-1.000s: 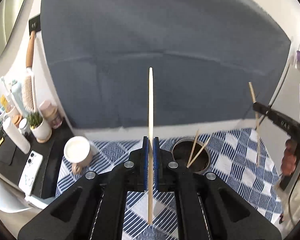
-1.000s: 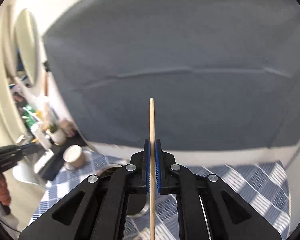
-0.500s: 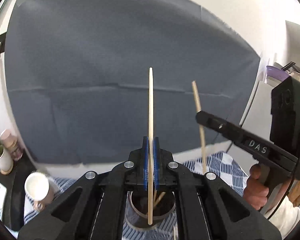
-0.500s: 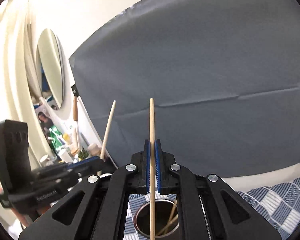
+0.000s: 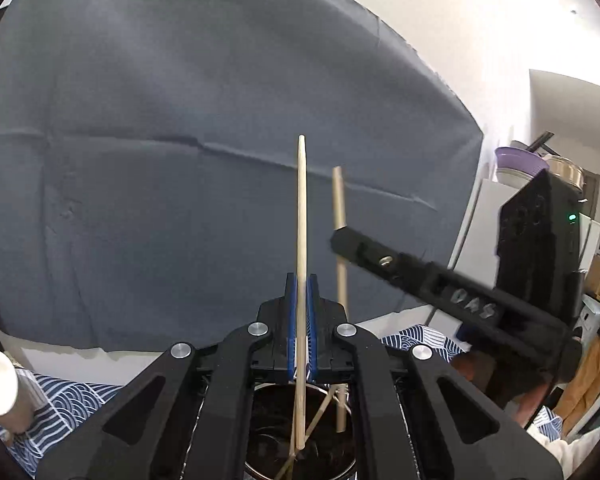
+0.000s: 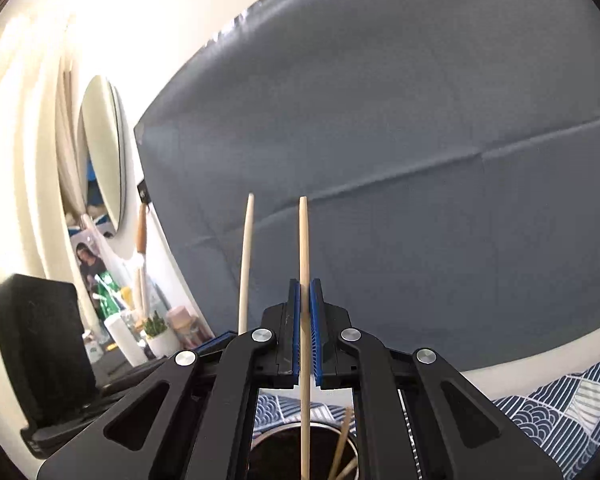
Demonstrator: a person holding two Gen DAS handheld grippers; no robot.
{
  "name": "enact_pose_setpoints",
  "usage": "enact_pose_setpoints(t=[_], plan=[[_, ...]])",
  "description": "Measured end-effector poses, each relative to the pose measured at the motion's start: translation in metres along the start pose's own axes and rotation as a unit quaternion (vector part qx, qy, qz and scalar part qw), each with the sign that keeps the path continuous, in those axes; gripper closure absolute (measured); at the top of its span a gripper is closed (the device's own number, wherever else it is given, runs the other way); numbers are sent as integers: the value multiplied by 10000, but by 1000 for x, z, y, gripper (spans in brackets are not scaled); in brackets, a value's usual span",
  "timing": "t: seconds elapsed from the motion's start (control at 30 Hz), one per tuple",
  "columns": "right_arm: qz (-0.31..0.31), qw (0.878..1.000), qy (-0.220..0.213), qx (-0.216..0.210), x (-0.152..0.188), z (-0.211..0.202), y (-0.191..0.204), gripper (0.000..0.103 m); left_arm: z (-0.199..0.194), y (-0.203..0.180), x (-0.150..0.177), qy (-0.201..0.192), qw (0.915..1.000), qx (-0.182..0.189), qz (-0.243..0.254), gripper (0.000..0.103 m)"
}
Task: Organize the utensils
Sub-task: 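Open the left tool above the cup while the right tool drops its stick in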
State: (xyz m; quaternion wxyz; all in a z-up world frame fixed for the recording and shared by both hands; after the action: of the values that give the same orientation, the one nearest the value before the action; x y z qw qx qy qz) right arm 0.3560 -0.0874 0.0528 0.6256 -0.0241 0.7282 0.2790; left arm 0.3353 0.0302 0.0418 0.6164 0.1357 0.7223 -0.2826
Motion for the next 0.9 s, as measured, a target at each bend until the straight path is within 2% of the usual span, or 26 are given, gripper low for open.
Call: enact_pose_setpoints(t=[0.17,0.27,0.3,0.33,0.37,0.4,0.47,0.5,0.57,0.63,0.7,0.73,0.8,0.87,0.9], plan=[[50,9995,298,63,41,2,-8,97,-2,3,30,163,9998,23,-132,98],[49,9987,478,166,51,0,-10,94,-6,-2,31,208,9997,-45,-89,97],[5,9985,514,196,49,-1,-8,90,-9,-5,24,166,9998,-23,-64,90],[-53,9983,526,245,45,-3,-8,84,-12,-7,19,120,9999,-40,-23,76],[-151,9982,494,317,38,-5,-5,72,-19,-7,13,70,9999,-77,24,70],[-228,9983,403,353,28,-9,-2,65,-23,-11,2,8,9999,-87,78,63],[-356,9984,262,366,8,-19,5,64,-30,-18,-16,-92,9998,-97,143,59],[-448,9981,196,362,-5,-24,11,60,-36,-23,-29,-158,9996,-111,193,52],[-632,9972,53,394,-27,-34,22,50,-48,-31,-52,-303,9992,-116,247,45],[-802,9959,-104,401,-51,-45,34,45,-57,-38,-73,-393,9988,-116,275,31],[-924,9947,-251,367,-76,-59,49,32,-70,-46,-93,-519,9977,-208,386,23],[-957,9942,-333,373,-86,-65,54,31,-79,-50,-105,-561,9972,-234,429,17],[-1002,9930,-484,385,-106,-78,65,18,-96,-58,-127,-693,9958,-302,521,12],[-1001,9918,-670,425,-128,-94,77,17,-112,-64,-145,-751,9949,-345,575,5],[-996,9914,-727,431,-138,-102,82,17,-120,-66,-153,-771,9944,-394,612,5]])
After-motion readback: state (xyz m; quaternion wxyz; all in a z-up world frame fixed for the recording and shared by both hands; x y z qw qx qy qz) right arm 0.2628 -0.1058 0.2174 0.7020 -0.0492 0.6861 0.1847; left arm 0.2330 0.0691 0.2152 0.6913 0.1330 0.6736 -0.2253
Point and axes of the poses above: each gripper's, at about its wrist camera, not at the fingertips, and z roughly the way its jaws point, y to its left, x to its underside, the point moved 7 cm from there along z, roughly the way its jaws point, and after that the axes turned 9 degrees about -y, right-handed, at the moved point
